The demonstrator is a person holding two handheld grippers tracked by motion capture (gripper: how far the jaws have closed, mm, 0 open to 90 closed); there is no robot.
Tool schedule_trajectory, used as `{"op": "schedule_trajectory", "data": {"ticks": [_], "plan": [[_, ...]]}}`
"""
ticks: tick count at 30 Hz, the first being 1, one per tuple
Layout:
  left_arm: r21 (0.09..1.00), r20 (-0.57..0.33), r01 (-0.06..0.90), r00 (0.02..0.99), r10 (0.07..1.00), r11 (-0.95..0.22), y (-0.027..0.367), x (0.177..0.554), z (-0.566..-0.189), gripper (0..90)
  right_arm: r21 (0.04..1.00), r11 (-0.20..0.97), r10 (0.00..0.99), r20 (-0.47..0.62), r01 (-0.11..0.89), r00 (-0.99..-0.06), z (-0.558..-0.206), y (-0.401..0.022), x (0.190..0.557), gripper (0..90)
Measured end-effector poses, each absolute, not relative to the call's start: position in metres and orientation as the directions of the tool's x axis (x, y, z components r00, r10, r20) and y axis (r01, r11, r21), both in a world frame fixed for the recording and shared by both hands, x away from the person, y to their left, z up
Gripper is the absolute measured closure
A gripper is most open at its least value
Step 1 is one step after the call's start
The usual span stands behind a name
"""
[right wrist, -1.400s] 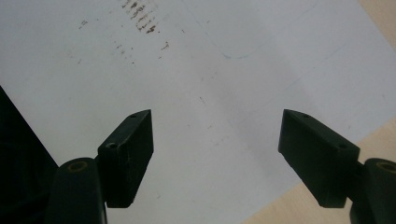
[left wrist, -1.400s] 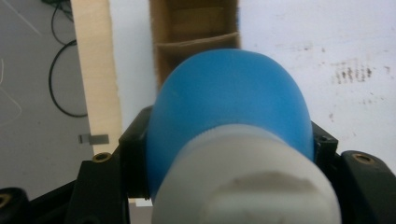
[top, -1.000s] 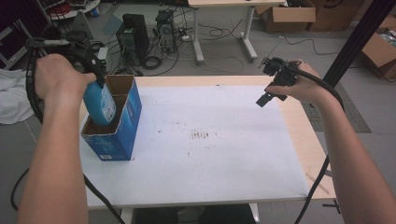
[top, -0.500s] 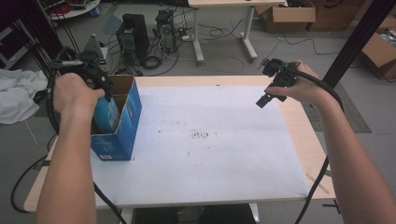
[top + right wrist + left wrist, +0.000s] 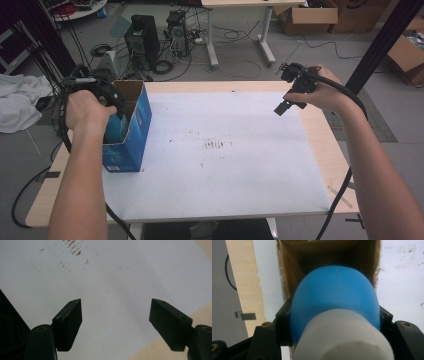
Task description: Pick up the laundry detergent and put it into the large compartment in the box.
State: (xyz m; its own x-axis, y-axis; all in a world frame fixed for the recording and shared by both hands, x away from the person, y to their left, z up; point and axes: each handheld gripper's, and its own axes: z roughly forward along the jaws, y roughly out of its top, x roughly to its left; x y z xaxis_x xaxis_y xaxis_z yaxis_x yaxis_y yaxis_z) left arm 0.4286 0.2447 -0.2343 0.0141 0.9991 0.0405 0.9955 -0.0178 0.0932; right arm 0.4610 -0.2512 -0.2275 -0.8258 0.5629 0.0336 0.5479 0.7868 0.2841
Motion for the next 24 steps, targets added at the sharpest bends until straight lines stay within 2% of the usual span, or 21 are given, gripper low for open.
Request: {"op": "schedule_trajectory", "data": {"ticks": [9,24], "plan": [[0.068,0.049,0.997,0.022,0.999,-0.025,0.245,0.431,-0.259,38.1,0.278,0.784,0.569,0.034,0.554,-0.822,-0.228,-0.254,0.461,26.5],[0.037,0.048,0.999,0.031,0.998,-0.032,0.246,0.432,-0.278,38.1,0.274,0.786,0.568,0.035,0.555,-0.822,-0.231,-0.251,0.462,26.5]]}}
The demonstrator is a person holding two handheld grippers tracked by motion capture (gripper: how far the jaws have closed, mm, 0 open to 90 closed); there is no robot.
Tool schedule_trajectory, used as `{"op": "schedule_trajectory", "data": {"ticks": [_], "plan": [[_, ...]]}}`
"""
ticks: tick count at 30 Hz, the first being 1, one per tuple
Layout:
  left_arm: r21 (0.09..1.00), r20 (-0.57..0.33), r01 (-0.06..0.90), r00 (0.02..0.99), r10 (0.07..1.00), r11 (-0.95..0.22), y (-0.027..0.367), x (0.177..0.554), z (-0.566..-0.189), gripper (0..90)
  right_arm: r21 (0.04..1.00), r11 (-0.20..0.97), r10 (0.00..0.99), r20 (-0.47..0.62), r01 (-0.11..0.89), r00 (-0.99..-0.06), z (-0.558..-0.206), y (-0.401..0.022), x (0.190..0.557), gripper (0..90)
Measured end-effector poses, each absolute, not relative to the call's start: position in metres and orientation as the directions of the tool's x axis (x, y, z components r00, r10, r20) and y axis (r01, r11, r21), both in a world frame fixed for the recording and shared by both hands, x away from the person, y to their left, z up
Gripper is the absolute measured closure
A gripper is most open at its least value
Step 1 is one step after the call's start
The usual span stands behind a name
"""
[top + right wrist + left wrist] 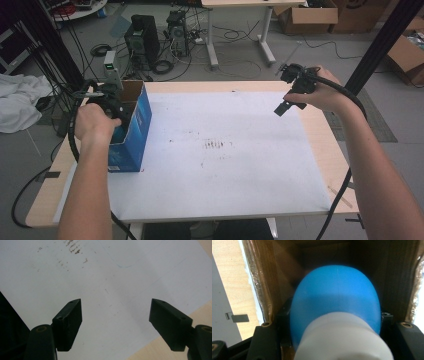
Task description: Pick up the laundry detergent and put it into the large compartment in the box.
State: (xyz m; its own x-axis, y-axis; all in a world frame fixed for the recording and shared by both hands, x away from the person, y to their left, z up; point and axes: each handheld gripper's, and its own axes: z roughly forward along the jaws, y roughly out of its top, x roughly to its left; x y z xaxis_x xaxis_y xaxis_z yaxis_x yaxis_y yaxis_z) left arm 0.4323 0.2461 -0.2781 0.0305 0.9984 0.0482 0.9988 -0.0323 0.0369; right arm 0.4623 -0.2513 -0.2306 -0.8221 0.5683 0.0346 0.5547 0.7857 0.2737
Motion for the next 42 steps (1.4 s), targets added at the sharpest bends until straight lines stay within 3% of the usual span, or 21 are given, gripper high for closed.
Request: {"op": "schedule_trajectory", "data": {"ticks": [42], "plan": [[0.036,0.053,0.999,0.028,0.998,-0.03,0.2466,0.4318,-0.2869,37.4,0.272,0.787,0.568,0.033,0.555,-0.822,-0.2326,-0.2522,0.4599,26.5]]}}
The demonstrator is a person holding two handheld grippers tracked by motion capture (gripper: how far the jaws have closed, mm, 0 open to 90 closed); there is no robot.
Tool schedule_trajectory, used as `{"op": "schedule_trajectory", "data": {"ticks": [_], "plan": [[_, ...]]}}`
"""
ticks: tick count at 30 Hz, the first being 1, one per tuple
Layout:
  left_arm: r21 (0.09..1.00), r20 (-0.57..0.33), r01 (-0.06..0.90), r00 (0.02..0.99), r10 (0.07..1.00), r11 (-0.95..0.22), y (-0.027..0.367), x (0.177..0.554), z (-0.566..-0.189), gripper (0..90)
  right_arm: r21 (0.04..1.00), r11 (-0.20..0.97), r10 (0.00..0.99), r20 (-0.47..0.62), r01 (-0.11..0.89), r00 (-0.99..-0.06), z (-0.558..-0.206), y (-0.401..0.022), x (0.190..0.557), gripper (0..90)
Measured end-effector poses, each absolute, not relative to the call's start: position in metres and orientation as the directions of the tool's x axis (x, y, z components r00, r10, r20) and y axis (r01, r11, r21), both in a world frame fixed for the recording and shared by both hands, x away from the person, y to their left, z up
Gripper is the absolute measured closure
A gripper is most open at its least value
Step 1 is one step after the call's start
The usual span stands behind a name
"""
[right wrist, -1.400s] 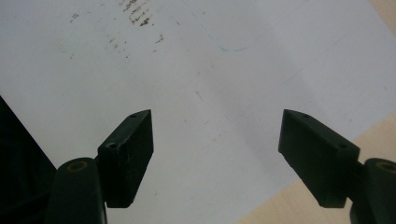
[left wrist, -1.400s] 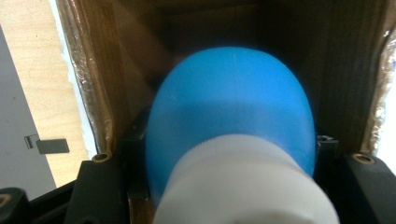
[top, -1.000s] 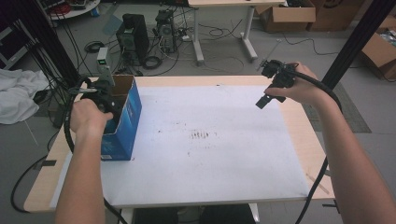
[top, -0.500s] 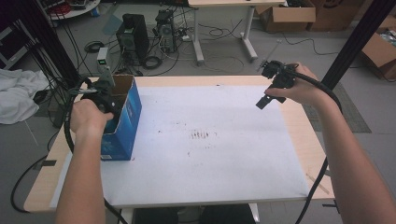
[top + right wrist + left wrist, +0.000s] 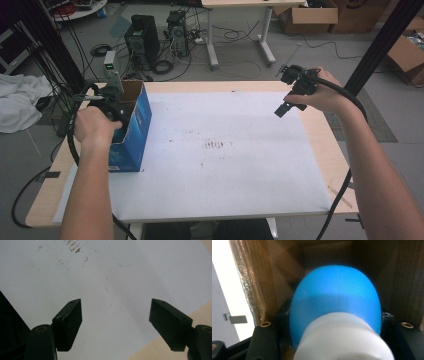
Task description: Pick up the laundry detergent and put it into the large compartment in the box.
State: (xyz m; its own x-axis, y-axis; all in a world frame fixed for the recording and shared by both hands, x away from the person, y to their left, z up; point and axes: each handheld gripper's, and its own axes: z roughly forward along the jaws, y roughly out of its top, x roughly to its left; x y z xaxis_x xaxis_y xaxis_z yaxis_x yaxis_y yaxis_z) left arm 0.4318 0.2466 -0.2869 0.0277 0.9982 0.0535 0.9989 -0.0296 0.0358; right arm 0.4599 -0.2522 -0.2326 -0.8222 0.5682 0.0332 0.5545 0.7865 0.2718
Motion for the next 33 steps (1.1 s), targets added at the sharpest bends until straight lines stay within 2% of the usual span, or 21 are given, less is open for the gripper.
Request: {"op": "schedule_trajectory", "data": {"ticks": [22,33], "plan": [[0.044,0.05,0.998,0.042,0.998,-0.044,0.244,0.432,-0.285,35.3,0.275,0.784,0.57,0.037,0.557,-0.821,-0.232,-0.254,0.459,26.5],[0.046,0.061,0.998,0.044,0.997,-0.047,0.242,0.432,-0.275,28.6,0.27,0.784,0.572,0.034,0.558,-0.82,-0.231,-0.254,0.461,26.5]]}}
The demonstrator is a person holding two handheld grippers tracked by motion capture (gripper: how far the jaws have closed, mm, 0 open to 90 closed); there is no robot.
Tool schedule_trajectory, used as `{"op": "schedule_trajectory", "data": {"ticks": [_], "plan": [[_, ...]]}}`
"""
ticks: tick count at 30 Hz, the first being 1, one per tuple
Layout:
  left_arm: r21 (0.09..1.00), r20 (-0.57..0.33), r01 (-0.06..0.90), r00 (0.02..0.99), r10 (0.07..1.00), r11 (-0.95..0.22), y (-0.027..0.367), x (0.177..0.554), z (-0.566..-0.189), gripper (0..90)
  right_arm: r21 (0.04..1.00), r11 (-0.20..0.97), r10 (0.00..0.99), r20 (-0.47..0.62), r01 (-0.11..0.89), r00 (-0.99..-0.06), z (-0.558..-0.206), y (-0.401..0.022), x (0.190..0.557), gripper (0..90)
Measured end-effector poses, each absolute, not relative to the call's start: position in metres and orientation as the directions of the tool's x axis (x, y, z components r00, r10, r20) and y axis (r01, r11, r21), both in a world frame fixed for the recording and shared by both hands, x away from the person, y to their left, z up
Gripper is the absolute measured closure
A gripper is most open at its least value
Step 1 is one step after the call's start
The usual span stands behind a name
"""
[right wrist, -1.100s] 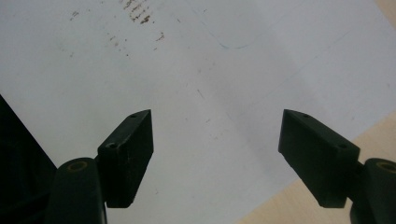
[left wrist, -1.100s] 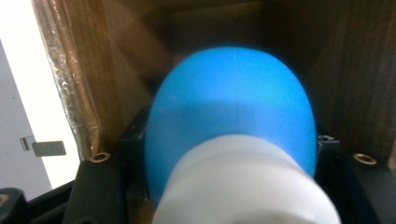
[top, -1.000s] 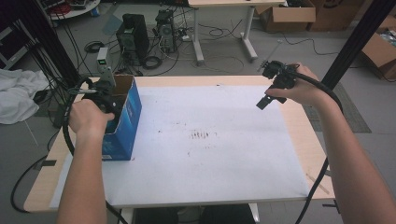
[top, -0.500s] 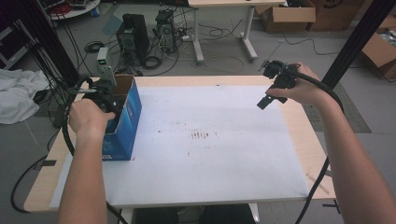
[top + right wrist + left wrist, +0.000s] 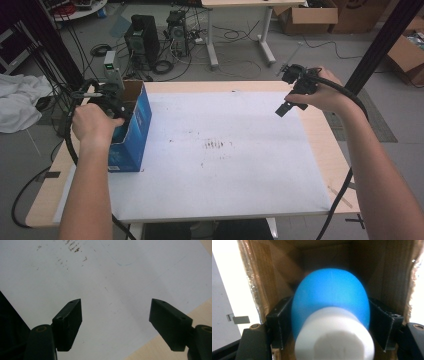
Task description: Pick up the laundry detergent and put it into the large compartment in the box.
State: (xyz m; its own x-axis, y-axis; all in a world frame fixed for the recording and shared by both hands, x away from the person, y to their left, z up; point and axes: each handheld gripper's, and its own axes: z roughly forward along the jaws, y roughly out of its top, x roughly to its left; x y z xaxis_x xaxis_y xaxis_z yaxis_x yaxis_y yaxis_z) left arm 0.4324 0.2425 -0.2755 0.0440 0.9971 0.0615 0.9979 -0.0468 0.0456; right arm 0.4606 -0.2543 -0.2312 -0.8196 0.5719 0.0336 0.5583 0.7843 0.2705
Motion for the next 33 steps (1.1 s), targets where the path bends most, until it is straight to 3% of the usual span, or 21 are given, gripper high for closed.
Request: {"op": "schedule_trajectory", "data": {"ticks": [7,21,33], "plan": [[0.022,0.042,0.999,0.04,0.998,-0.041,0.245,0.432,-0.27,27.6,0.275,0.786,0.567,0.035,0.554,-0.823,-0.23,-0.254,0.459,26.5],[0.11,0.023,0.991,0.071,0.997,-0.073,0.245,0.424,-0.244,20.7,0.277,0.784,0.571,0.032,0.556,-0.821,-0.229,-0.253,0.458,26.5],[0.183,0.035,0.968,0.166,0.985,-0.17,0.239,0.411,-0.206,19.2,0.276,0.785,0.57,0.031,0.555,-0.821,-0.229,-0.251,0.458,26.5]]}}
